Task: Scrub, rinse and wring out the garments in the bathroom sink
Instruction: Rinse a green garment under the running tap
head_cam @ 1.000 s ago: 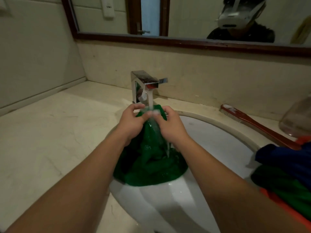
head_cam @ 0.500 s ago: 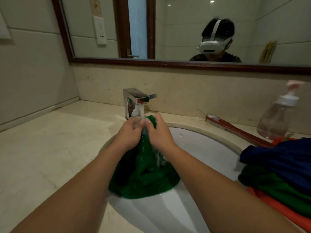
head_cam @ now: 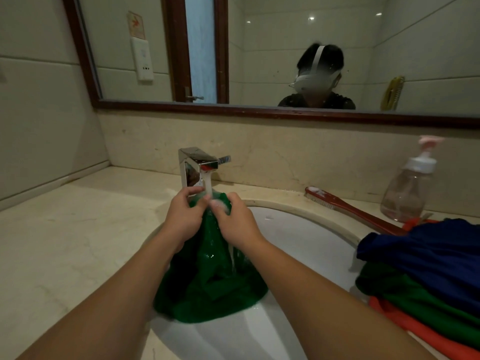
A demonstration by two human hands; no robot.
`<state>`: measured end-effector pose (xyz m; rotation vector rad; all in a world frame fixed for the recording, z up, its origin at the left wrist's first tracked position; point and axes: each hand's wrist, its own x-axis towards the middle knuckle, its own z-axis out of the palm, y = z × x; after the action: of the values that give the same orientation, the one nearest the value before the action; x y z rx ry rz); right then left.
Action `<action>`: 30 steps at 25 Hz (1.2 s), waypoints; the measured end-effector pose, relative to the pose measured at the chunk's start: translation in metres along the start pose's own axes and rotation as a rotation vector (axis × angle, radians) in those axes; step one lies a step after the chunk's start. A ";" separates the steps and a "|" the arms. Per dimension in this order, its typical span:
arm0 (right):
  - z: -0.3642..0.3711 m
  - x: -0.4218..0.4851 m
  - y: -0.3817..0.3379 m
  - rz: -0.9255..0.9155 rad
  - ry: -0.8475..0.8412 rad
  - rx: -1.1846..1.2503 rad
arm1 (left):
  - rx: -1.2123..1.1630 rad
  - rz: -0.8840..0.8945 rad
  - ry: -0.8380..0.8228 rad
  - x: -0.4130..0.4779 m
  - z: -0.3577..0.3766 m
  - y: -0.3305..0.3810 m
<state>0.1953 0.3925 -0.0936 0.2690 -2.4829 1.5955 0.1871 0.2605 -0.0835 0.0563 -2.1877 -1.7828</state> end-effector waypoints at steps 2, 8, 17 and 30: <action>0.001 0.002 0.000 -0.005 0.008 -0.009 | -0.011 0.011 0.005 0.000 0.000 -0.001; -0.002 0.003 0.003 0.015 0.039 0.002 | 0.002 0.064 -0.018 0.002 -0.001 -0.002; -0.011 0.009 0.007 -0.003 -0.008 0.175 | -0.149 0.121 0.033 0.003 -0.005 0.005; 0.000 0.019 -0.005 -0.079 0.008 0.226 | -0.056 0.022 -0.038 0.002 0.000 0.003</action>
<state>0.1784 0.3892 -0.0847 0.3862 -2.2560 1.8394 0.1853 0.2609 -0.0805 -0.0142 -2.1542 -1.8461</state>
